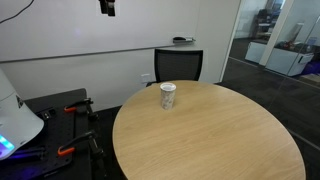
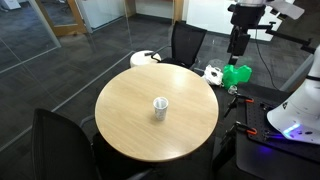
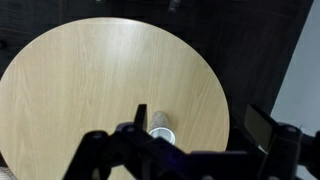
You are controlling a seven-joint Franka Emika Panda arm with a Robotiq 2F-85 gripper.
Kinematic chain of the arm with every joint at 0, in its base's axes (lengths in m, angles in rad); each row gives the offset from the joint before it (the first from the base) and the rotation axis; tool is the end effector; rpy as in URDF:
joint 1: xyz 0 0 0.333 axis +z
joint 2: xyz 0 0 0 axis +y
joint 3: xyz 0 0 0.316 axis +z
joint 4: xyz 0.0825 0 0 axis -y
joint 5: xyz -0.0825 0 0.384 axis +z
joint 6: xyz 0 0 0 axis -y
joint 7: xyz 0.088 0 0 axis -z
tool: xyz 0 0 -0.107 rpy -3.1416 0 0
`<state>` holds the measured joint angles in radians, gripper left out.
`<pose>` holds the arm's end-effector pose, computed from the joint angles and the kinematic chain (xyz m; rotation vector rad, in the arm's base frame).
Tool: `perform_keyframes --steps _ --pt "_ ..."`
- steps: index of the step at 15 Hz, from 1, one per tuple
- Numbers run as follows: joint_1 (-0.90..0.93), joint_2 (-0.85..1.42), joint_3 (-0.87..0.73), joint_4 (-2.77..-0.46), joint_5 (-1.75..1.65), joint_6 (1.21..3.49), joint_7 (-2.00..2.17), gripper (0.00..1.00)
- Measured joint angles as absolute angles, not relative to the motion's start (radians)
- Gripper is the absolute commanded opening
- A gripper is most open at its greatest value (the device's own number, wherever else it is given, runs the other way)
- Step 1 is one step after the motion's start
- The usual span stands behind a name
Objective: Remove the marker from the cup and put it on the table
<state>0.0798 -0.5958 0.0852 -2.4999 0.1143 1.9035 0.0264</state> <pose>0.3627 0.0707 0.4854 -3.0788 -0.1332 0.0103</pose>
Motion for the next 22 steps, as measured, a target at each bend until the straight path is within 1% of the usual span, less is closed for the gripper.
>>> perform_keyframes --steps 3,8,14,18,22 --pt "0.082 -0.55 0.127 -2.516 0.16 2.019 0.138 1.0" --pt "0.081 -0.443 0.223 -2.545 0.171 2.291 0.379 1.0" --pt "0.032 -0.267 0.332 -2.546 -0.03 2.51 0.729 1.0" --pt "0.003 -0.139 0.324 -2.517 -0.201 2.574 0.911 1.0" --pt "0.007 0.0 0.264 -2.462 -0.304 2.658 1.018 1.0"
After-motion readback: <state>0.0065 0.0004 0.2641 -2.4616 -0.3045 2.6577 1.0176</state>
